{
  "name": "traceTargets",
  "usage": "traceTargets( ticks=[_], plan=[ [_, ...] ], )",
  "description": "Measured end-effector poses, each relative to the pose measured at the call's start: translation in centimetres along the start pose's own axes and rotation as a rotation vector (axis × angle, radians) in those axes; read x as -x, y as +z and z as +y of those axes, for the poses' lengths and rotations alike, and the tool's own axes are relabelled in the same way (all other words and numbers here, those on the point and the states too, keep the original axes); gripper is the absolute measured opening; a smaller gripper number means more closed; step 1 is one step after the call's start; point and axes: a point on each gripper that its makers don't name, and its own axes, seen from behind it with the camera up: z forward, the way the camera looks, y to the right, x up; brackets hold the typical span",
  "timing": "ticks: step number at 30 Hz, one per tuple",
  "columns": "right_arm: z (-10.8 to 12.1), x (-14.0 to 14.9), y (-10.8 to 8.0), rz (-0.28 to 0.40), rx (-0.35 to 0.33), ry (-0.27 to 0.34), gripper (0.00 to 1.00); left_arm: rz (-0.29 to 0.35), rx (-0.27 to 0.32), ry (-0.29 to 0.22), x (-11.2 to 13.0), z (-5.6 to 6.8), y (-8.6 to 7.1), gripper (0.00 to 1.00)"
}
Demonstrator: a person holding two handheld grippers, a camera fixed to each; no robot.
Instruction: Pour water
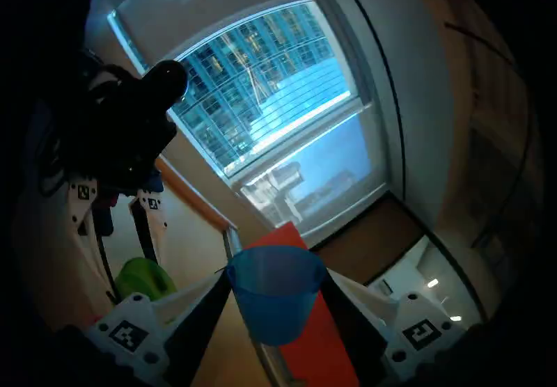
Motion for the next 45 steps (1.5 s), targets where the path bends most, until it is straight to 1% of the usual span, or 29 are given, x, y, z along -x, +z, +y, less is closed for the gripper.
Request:
traceTargets(
  ticks=[8, 12, 15, 18, 21, 29, 36, 42, 45],
  plan=[
    [-0.8, -0.2, -0.4, 0.001, -0.023, 0.282, 0.91, 0.004, -0.004, -0.001, -0.2, -0.2, -0.2, 0.84],
    [-1.3, -0.1, -0.6, -0.007, -0.053, 0.424, 0.91, 0.005, -0.006, 0.002, -0.3, -0.2, -0.3, 0.84],
    [-1.6, 0.2, -0.6, -0.014, -0.074, 0.519, 0.91, 0.006, -0.009, 0.003, -0.5, -0.3, -0.4, 0.84],
    [-1.4, 0.4, -0.6, -0.016, -0.078, 0.582, 0.91, 0.006, -0.011, 0.004, -0.6, -0.3, -0.5, 0.84],
    [-1.1, 0.5, -0.7, -0.017, -0.075, 0.617, 0.91, 0.005, -0.012, 0.004, -0.7, -0.4, -0.6, 0.84],
    [-1.2, 1.1, -1.5, -0.025, -0.076, 0.672, 0.91, 0.0, -0.033, 0.007, -0.7, -1.0, -1.0, 0.84],
    [-0.7, 3.0, -2.9, -0.043, -0.04, 0.708, 0.91, -0.013, -0.06, 0.007, -0.3, -2.0, -2.0, 0.84],
    [-0.8, 5.4, -4.3, -0.081, -0.012, 0.741, 0.91, -0.033, -0.085, 0.002, 0.5, -2.9, -2.9, 0.84],
    [-0.9, 6.2, -5.0, -0.095, 0.001, 0.745, 0.91, -0.039, -0.095, -0.001, 0.9, -3.2, -3.3, 0.84]
  ],
)
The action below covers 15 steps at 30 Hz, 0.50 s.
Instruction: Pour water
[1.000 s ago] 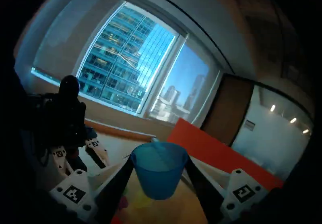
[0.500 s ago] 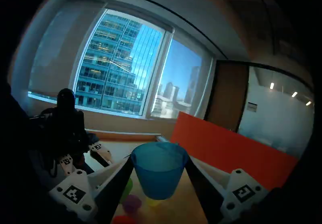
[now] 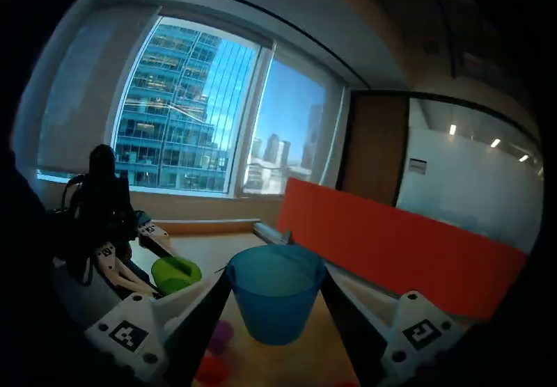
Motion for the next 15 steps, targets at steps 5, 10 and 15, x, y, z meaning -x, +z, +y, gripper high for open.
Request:
traceTargets(
  ticks=[5, 10, 15],
  plan=[
    [0.7, 0.9, -0.7, -0.007, 0.016, 0.018, 0.91, -0.011, -0.013, -0.008, 0.4, -0.4, -0.3, 0.84],
    [0.7, 2.0, -1.2, -0.015, 0.012, 0.051, 0.92, -0.022, -0.025, -0.022, 1.1, -0.7, -0.6, 0.84],
    [0.9, 3.3, -1.5, -0.025, 0.007, 0.08, 0.92, -0.048, -0.028, -0.028, 2.3, -0.7, -0.8, 0.84]
  ],
)
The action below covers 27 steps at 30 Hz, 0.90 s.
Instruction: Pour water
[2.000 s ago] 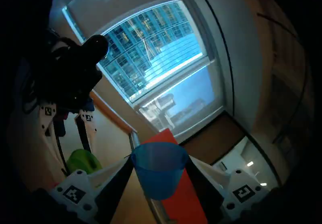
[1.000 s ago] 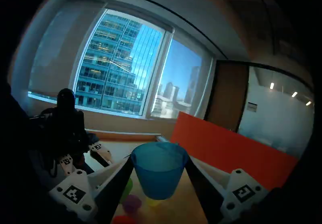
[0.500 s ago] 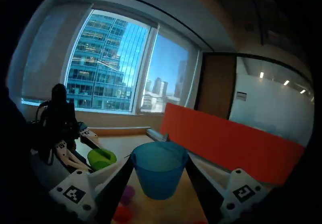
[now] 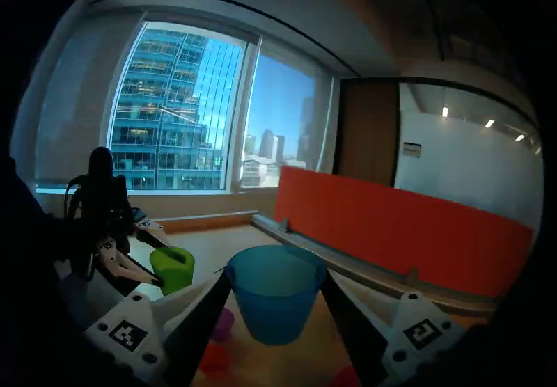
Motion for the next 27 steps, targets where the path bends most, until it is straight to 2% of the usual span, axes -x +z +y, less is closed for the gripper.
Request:
traceTargets(
  ticks=[12, 20, 27],
  plan=[
    [0.4, 3.0, -0.8, -0.038, -0.022, 0.076, 0.93, -0.056, -0.021, -0.002, 2.1, -0.9, -0.9, 0.84],
    [0.1, 5.7, -1.2, -0.091, -0.042, 0.084, 0.93, -0.122, -0.025, 0.014, 4.0, -1.1, -1.4, 0.84],
    [-0.2, 7.7, -1.2, -0.134, -0.057, 0.071, 0.93, -0.197, -0.038, 0.015, 6.2, -1.7, -1.4, 0.84]
  ],
)
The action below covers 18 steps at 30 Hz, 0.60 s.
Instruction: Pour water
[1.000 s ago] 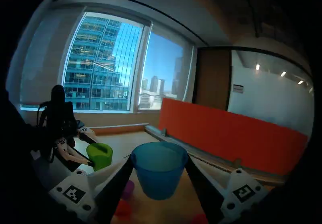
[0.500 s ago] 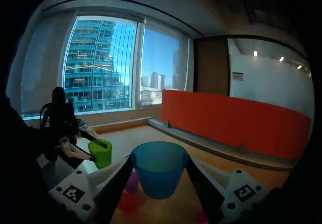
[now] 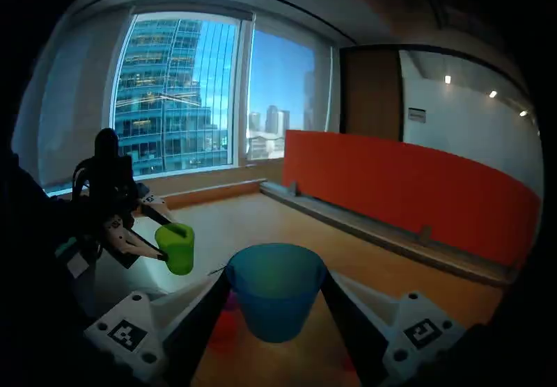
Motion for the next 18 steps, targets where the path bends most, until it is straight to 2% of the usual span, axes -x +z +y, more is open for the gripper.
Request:
traceTargets(
  ticks=[8, 18],
  plan=[
    [0.1, 2.7, 0.7, -0.054, -0.018, 0.011, 0.93, -0.089, 0.019, 0.005, 2.5, 0.2, 0.3, 0.84],
    [0.2, 6.3, 1.7, -0.127, -0.055, 0.03, 0.93, -0.242, 0.046, -0.002, 6.2, 0.4, 0.7, 0.84]
  ],
)
